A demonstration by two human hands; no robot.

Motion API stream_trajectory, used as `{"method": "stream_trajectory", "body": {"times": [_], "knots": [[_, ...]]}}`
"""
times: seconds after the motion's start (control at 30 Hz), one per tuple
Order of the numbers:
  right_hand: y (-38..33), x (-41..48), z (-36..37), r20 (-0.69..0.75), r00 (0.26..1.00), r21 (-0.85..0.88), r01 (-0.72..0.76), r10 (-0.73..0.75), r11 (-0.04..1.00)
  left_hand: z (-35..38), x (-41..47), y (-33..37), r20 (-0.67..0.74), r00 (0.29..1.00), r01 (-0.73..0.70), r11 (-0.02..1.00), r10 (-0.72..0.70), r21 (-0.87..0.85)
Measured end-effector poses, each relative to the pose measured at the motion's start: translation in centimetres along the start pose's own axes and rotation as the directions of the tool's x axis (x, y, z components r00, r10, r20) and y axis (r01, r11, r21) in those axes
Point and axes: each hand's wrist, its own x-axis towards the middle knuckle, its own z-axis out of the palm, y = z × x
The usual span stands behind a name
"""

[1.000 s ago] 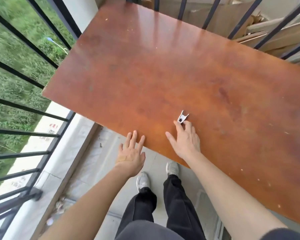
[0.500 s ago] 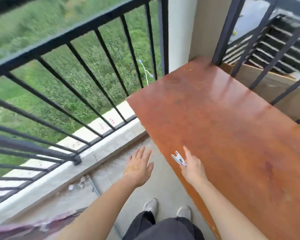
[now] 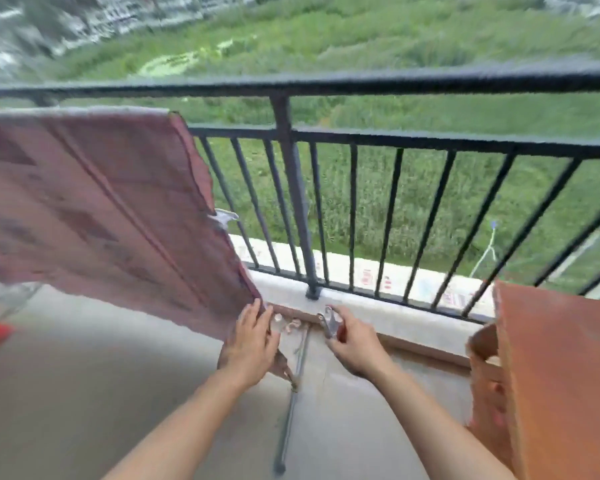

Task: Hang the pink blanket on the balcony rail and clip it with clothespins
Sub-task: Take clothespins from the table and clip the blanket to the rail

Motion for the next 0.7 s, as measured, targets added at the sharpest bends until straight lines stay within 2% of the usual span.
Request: {"method": "stream_trajectory", "body": {"times": [0.07,0.23,0.43,0.7], "knots": [[-3.9,1.4,2.9,0.053,0.997,-0.003,0.057,-0.057,0.998,-1.6,-0.1,-4.2,-0.024,0.998,0.061,0.998,-0.061,-0.015],[-16.3,6.7,14.9,0.139,0.96,-0.068,0.255,-0.244,0.965,-6.1,-1.8,-21.3,-0.151,0.968,0.19,0.977,-0.202,-0.092],[-29.2,13.0,28.8,0.298,0.916,-0.114,0.313,-0.268,0.943,-10.1,-3.3,-40.0,-0.18,0.89,0.386,0.903,-0.418,-0.19],[-42.9,17.3,40.4,0.295,0.883,0.071,0.361,-0.366,0.93,-14.9,-5.5,-54.5,-0.248,0.755,0.534,0.788,-0.608,-0.305]]}}
